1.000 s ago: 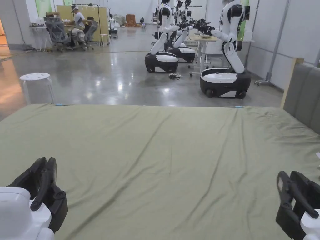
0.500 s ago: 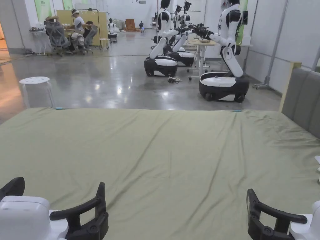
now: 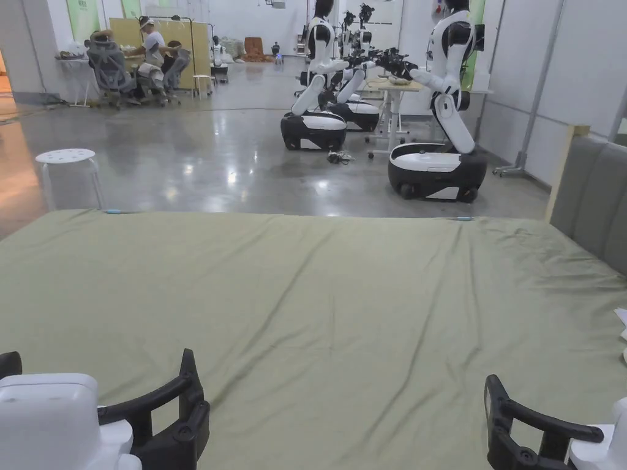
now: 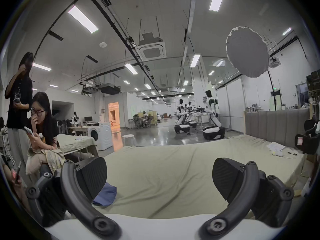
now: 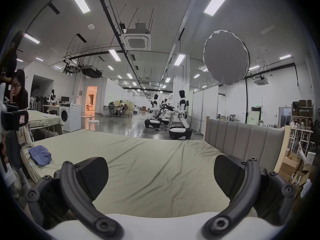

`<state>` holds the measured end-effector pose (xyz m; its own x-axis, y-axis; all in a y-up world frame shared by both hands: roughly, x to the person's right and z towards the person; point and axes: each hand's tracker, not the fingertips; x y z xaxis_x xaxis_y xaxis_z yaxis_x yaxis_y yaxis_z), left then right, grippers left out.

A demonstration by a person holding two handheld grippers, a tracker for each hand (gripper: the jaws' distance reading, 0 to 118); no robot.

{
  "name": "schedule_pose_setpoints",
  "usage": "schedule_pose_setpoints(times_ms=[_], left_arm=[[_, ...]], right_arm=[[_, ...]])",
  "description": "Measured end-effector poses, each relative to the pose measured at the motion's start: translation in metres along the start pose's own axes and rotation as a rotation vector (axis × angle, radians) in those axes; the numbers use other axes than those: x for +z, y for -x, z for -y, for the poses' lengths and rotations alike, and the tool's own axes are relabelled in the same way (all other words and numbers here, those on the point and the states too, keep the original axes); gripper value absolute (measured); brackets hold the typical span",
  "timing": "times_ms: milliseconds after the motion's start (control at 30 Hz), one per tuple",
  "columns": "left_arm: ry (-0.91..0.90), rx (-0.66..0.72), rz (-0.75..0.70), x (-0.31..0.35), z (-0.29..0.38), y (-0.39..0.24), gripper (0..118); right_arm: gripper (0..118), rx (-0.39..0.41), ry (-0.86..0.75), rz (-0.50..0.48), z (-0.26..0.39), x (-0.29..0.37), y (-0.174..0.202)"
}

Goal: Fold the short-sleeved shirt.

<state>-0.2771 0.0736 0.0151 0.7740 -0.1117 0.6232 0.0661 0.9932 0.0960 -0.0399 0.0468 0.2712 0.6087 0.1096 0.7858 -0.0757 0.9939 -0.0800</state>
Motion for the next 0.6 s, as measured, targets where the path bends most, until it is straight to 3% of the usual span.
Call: schedule_pose_setpoints(times_ms=[100,200,433,600], left_arm=[[-0.009,0.066,0.012,0.002,-0.007,0.004,118],[0.01,-0.009,-0.037,0.0,-0.015,-0.002,118],[0.0,0.004,-0.085,0.001,-0.018,-0.005,118],[-0.023,0.065,0.013,-0.001,-0.022,0.01,118]], right_arm=[[118,-0.003,0.003,0.002,0.0,-0.001,0.0],[118,-0.006,0.005,0.004,-0.001,0.0,0.0],[118,-0.017,0.013,-0.008,-0.001,-0.001,0.002],[118,-0.008,0.012,-0.012,-0.002,0.0,0.004]])
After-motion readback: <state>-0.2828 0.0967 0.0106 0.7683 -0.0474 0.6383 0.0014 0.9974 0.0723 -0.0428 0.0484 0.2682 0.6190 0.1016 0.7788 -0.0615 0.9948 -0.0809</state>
